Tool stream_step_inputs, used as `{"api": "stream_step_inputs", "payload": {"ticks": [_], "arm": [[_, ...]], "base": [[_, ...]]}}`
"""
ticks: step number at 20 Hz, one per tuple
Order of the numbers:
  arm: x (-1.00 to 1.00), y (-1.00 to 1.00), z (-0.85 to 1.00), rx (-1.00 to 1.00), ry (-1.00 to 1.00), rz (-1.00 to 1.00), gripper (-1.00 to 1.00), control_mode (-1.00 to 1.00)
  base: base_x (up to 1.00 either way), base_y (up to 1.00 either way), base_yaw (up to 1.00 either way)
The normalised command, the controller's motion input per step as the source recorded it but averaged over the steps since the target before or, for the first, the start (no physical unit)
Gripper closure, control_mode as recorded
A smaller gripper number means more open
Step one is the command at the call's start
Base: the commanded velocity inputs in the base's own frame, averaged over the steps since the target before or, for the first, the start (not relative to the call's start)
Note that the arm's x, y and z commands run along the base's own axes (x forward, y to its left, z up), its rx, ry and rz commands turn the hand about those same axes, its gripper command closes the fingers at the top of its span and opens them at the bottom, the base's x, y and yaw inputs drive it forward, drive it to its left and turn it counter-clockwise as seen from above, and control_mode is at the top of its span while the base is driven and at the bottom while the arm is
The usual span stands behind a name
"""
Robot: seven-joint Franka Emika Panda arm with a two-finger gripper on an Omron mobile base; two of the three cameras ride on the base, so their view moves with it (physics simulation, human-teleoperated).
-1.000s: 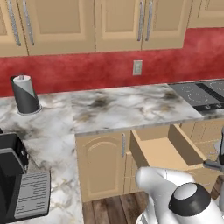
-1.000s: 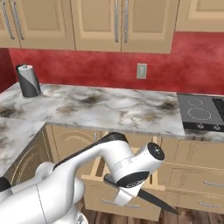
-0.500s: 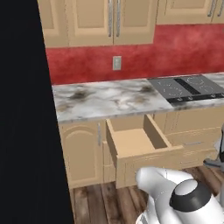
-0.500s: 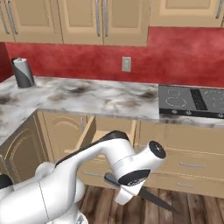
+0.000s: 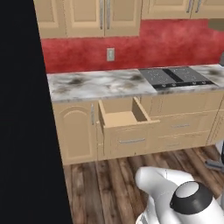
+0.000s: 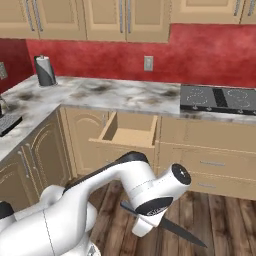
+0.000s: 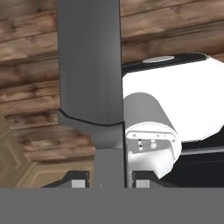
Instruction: Pick up the knife from the drawer and place it on the cutting board. Then place the meat from the plate to the cutting board.
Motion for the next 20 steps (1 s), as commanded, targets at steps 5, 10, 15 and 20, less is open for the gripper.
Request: {"api": "stream_step_inputs", "payload": {"ticks": [5,10,15,20], "arm": [[0.00,0.00,0.00,0.00,0.00,0.00,1.00,1.00],[0.00,0.00,0.00,0.00,0.00,0.00,1.00,1.00],[0.00,0.00,0.00,0.00,0.00,0.00,1.00,1.00],[0.00,0.00,0.00,0.00,0.00,0.00,1.00,1.00]], "base": [[-0.26,0.00,0.20],[-0.28,-0.02,0.27],[-0.55,-0.09,0.32],[-0.57,-0.20,0.33]]}}
